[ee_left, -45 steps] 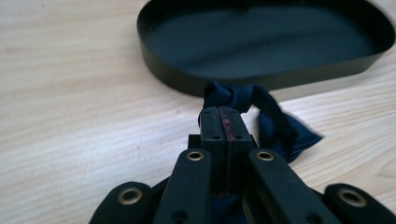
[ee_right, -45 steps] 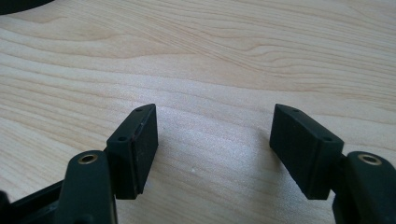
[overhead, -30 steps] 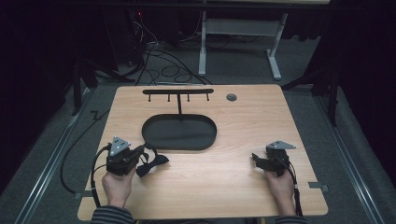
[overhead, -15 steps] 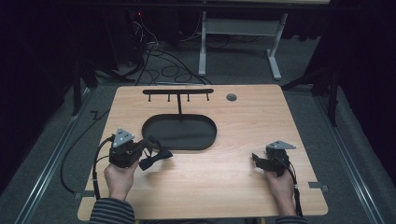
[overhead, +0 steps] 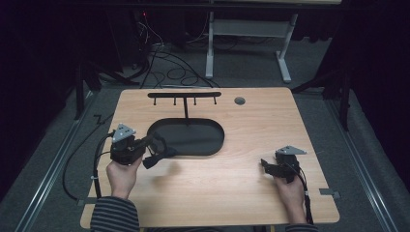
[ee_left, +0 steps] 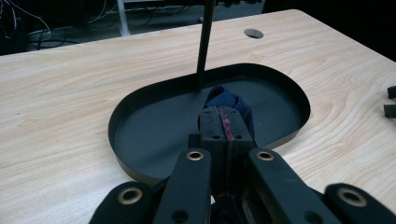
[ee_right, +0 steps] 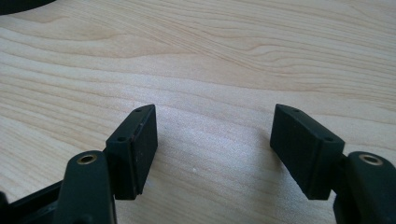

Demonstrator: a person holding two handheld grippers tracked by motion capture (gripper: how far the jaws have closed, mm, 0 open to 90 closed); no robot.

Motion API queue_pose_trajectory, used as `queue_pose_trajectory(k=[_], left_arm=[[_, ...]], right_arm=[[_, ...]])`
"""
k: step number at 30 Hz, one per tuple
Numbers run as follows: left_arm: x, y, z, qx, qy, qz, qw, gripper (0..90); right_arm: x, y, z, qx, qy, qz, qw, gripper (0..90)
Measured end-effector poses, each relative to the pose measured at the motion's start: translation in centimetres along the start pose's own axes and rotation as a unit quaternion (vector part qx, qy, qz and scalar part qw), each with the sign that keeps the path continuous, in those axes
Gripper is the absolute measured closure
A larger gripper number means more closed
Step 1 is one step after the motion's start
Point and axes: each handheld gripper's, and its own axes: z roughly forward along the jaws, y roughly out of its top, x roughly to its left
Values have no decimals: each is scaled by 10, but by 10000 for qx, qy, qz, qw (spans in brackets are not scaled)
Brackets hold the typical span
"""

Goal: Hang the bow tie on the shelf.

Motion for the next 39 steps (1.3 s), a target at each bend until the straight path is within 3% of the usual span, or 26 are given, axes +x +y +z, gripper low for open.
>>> queue_pose_trajectory(k=[7,16,23,39], left_arm=[[1,8,1,-11,-30,36,10000,897],[14,25,0,-61,64,10,10000,897],[16,38,-1,-67,108,115,9999,897],[23,68,10,-76,232,211,9995,897]], right_arm=[[0,0,0,-1,2,0,10000,335],[0,0,0,-1,9,5,10000,333],[0,0,0,-1,8,3,10000,333],[0,0,0,0,9,3,10000,333]])
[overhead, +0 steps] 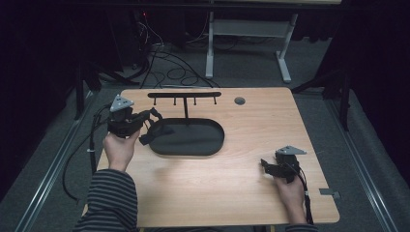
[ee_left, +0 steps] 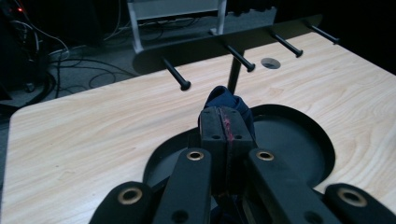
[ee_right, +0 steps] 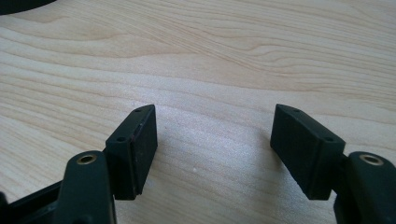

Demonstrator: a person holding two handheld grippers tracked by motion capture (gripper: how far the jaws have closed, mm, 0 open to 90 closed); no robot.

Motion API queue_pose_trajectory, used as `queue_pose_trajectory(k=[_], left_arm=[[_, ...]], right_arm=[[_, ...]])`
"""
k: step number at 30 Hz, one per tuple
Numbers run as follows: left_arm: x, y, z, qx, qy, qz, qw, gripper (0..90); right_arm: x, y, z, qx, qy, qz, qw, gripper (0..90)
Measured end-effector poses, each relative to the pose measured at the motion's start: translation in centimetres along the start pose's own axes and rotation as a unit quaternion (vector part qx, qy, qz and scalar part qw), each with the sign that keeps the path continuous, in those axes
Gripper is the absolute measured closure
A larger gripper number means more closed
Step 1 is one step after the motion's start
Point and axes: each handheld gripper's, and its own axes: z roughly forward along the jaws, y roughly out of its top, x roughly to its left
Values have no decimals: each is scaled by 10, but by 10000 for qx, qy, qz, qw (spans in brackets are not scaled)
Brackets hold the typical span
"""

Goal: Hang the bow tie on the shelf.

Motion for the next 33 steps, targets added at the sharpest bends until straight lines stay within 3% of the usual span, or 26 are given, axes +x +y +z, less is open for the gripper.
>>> queue_pose_trajectory(k=[19,33], left_arm=[[5,28,22,-15,192,84,9998,897],[13,32,39,144,439,103,9989,895]], right_arm=[[0,0,0,-2,5,-2,10000,332],[0,0,0,0,10,-4,10000,331]])
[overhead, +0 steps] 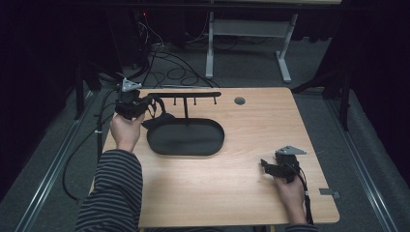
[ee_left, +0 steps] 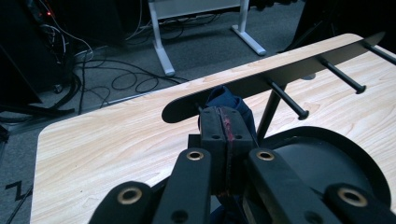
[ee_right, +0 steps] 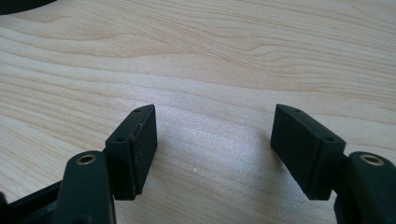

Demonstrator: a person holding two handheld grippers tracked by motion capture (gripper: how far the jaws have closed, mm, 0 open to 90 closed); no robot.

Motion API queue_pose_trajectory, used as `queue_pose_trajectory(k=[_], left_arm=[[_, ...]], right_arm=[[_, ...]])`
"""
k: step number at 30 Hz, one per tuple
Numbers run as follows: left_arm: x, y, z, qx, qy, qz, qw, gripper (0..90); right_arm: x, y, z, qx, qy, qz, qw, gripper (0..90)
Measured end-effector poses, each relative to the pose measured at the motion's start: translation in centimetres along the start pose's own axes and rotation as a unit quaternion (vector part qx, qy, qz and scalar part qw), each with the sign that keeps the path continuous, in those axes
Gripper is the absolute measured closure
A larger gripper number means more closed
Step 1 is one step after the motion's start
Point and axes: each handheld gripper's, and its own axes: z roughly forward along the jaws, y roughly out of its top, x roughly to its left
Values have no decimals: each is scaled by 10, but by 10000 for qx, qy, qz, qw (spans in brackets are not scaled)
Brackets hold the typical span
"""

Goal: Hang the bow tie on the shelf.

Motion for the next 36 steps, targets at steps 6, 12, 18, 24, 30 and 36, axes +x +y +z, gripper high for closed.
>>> queue_pose_trajectory(k=[6,12,18,24,30,36], left_arm=[[1,2,5,30,57,20,10000,893],[2,1,10,119,53,24,9999,891],[0,0,8,150,35,90,9998,891],[-2,1,1,88,14,146,9999,891],[1,0,3,132,61,133,9998,891],[3,-1,10,204,172,164,9995,891]], right_arm=[[0,0,0,0,1,0,10000,331],[0,0,0,-1,-1,-2,10000,331],[0,0,0,0,2,0,10000,331],[0,0,0,0,4,-4,10000,331],[0,0,0,-1,4,1,10000,330],[0,0,0,-1,9,-3,10000,330]])
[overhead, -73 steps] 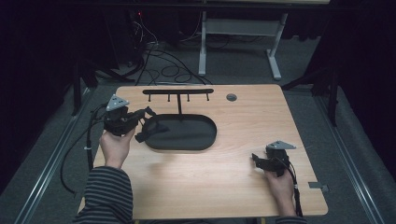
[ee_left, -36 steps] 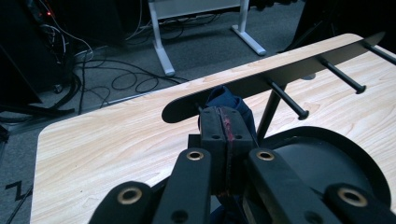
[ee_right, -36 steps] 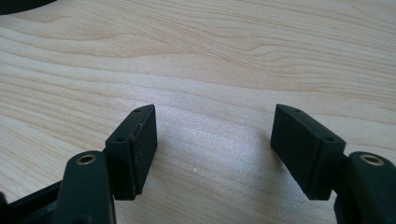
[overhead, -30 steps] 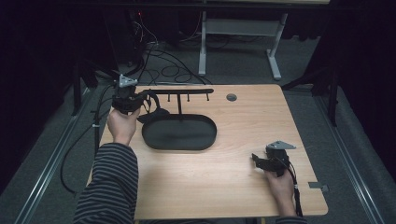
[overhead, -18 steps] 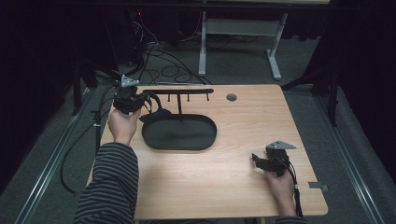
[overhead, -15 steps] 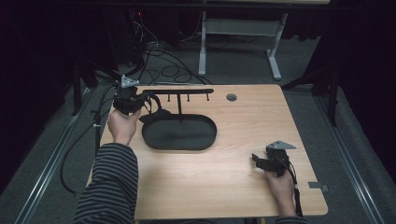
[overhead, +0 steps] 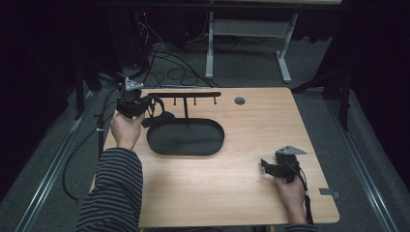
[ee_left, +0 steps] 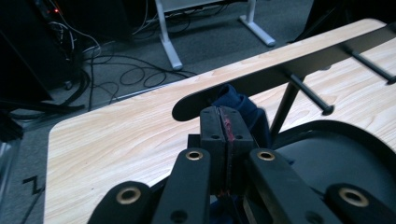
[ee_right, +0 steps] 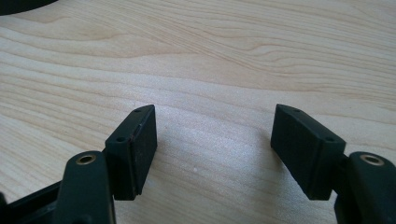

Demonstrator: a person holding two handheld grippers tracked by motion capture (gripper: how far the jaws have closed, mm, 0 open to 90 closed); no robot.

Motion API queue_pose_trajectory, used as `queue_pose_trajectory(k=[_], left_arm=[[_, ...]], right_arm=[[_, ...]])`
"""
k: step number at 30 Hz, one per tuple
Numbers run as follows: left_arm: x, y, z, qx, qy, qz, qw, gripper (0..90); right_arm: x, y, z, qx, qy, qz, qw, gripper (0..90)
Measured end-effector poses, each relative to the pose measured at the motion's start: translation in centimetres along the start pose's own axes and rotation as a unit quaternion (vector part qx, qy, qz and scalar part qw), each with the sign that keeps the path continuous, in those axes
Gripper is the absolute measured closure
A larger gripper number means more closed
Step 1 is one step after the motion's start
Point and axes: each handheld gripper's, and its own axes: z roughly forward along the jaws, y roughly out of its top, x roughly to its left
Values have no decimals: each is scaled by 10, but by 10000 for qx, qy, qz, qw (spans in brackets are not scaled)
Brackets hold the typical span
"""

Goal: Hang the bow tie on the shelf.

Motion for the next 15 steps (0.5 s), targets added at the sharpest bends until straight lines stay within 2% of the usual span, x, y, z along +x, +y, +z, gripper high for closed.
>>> queue_pose_trajectory(k=[10,15], left_arm=[[2,-1,5,7,111,3,9999,888],[2,0,5,-29,78,-15,10000,884]], right_arm=[[0,0,0,-4,13,8,10000,330],[0,0,0,-5,17,21,10000,331]])
